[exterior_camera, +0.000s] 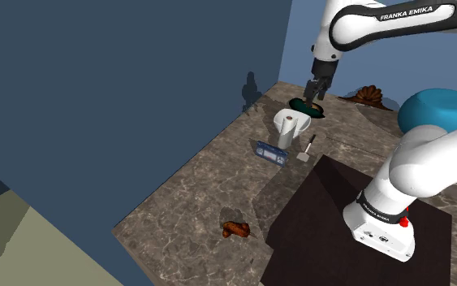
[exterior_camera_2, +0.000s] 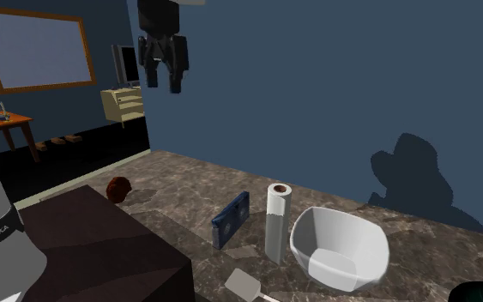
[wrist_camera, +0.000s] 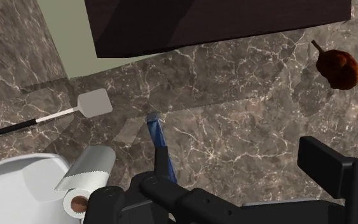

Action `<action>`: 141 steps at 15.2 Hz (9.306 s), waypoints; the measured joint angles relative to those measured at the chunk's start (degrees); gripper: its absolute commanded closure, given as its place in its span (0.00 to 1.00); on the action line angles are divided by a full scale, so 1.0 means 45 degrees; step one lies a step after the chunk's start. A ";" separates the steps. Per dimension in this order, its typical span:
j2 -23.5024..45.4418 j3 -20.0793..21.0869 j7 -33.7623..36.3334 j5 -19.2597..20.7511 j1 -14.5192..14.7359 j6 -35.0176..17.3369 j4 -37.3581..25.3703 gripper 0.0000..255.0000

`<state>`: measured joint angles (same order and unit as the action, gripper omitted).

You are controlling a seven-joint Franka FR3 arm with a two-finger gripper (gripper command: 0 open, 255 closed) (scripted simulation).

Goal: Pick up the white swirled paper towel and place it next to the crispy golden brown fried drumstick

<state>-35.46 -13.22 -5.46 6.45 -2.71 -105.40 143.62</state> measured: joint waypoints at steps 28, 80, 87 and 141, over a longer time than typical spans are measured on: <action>1.3061 -0.2023 -0.7359 -0.4067 -0.1422 -0.8561 -0.5290 0.00; 1.0938 -0.2725 -0.6564 -0.2704 -0.0950 -0.5761 -0.6164 1.00; 1.0308 -0.2840 -0.6333 -0.2321 -0.0849 -0.4734 -0.6627 1.00; 0.5782 0.3121 0.5104 -0.0668 0.3975 -0.1366 -0.5221 1.00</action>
<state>-9.44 0.82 17.50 3.45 15.18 -111.55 120.13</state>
